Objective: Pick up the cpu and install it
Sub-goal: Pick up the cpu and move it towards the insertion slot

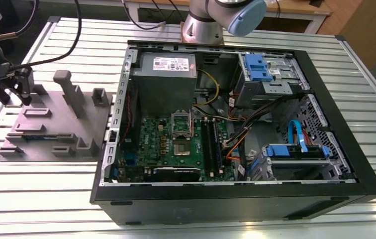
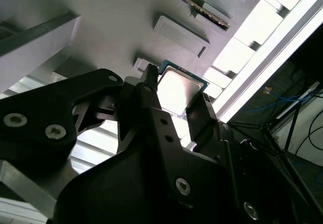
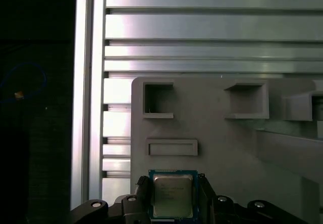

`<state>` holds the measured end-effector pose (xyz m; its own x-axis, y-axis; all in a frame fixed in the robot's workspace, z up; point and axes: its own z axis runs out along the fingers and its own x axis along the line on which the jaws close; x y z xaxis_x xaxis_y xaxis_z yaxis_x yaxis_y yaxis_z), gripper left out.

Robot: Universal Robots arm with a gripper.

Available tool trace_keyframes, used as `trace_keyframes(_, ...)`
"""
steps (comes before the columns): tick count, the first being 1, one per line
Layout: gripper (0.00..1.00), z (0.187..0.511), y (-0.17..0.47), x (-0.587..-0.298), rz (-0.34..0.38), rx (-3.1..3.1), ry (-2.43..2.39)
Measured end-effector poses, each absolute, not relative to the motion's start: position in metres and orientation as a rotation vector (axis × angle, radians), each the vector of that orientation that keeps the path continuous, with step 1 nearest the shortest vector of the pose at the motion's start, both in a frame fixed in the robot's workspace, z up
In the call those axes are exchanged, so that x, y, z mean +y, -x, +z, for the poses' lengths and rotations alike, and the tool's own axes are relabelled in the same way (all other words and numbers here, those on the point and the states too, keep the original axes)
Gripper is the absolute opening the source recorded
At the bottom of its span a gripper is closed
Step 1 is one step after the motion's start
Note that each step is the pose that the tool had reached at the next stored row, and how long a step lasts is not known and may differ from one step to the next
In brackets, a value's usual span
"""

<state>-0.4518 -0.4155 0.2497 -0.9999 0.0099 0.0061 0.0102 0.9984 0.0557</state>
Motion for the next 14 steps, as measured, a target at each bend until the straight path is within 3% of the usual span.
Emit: trace_keyframes(14,0.47,0.2528,0.4518,-0.4155,-0.087,-3.135,0.016)
